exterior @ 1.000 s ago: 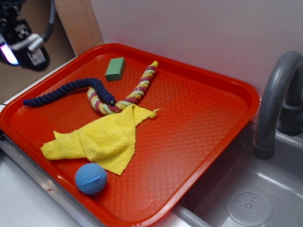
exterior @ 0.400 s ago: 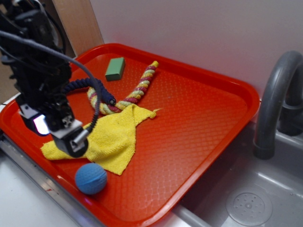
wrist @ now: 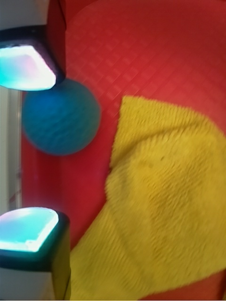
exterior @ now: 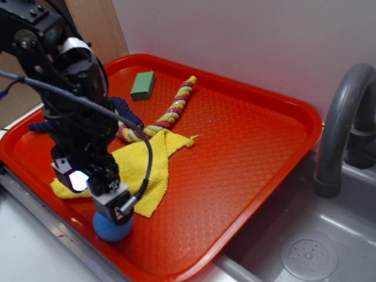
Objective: Grab the blue ball.
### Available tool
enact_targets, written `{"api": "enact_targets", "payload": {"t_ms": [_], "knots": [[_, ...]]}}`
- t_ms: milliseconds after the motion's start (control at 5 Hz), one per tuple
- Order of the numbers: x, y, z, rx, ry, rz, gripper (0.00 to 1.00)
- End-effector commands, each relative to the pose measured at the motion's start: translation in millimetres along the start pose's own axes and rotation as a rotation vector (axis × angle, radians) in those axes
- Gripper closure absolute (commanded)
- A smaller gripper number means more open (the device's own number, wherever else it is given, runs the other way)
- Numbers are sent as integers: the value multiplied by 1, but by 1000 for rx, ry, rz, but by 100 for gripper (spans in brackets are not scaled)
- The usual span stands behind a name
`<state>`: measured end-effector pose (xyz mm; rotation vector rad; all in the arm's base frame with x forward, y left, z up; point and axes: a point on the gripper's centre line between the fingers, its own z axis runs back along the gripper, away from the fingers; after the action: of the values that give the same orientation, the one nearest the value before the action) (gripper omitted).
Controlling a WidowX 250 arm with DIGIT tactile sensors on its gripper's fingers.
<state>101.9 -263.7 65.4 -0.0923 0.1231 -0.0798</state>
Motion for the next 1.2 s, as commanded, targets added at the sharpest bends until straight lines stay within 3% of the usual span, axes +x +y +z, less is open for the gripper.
{"api": "enact_targets", "payload": {"t_ms": [0,200,400,600,800,1000], "knots": [[-11,-29,-17,-102,3,-129,0],[-17,-33,-24,-62,30,-136,0],[-21,-35,-24,-46,29,-141,100],[-16,-26,-5,-51,-29,-142,100],[-2,0,47,-146,-170,-112,100],[14,28,91,-157,-243,-135,100]]}}
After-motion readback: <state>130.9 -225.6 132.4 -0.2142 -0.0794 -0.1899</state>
